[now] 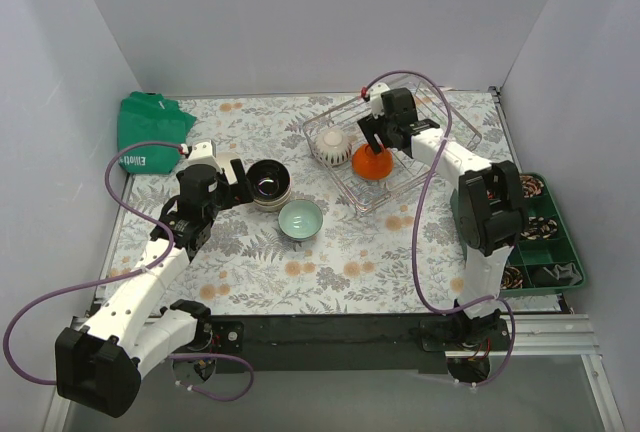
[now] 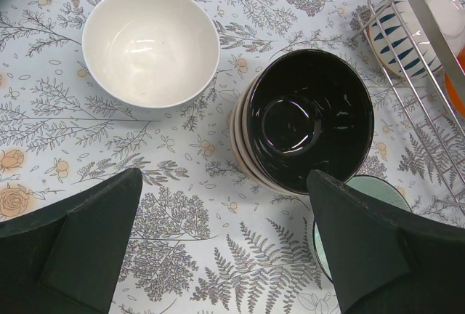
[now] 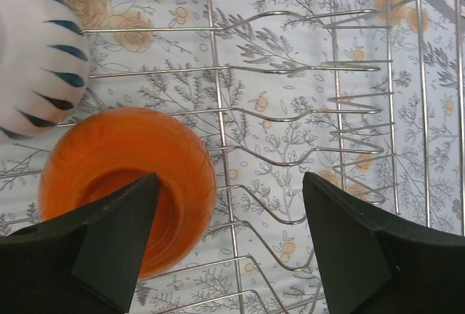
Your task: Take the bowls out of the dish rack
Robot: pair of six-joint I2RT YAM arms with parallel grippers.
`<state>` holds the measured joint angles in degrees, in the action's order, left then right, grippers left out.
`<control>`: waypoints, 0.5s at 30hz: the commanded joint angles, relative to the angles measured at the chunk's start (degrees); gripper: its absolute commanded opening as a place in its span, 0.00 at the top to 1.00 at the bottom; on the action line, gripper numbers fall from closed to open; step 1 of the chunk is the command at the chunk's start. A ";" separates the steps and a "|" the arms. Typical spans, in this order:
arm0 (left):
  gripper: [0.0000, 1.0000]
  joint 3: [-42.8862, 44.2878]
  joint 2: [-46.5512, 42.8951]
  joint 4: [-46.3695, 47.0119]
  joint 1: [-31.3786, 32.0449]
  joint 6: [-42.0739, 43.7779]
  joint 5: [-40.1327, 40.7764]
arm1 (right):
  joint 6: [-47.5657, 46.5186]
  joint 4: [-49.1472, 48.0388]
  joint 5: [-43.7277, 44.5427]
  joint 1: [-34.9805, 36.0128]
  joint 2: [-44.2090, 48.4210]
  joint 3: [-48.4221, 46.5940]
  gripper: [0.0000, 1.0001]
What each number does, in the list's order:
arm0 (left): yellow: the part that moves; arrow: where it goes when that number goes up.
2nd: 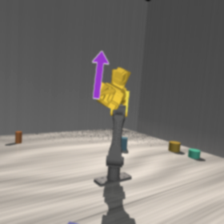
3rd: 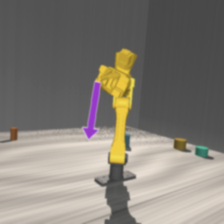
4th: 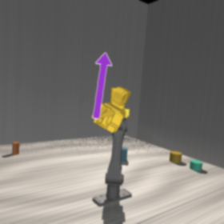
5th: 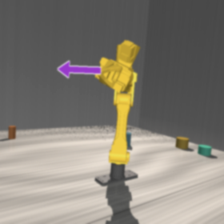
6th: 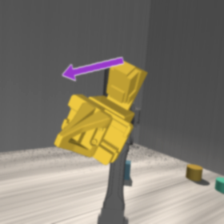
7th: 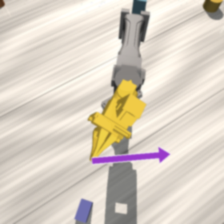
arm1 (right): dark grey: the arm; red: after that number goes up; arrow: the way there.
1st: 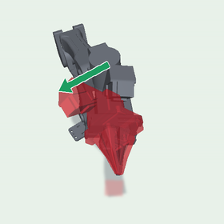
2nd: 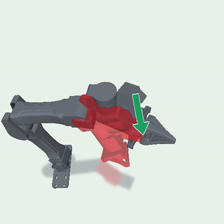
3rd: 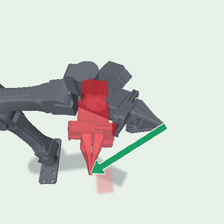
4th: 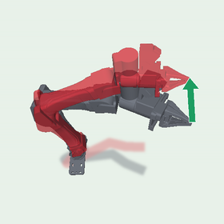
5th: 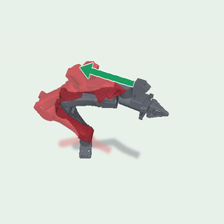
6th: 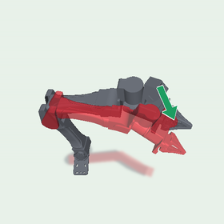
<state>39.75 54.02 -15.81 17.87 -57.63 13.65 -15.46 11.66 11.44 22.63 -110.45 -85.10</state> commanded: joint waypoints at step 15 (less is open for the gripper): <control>0.02 -0.72 -0.67 0.78 0.15 0.67 -0.03 | -8.70 -4.02 -2.57 8.20 15.27 13.20 0.16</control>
<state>39.72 54.02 -15.79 17.87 -57.63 13.65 -20.73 9.04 10.68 27.18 -97.49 -75.02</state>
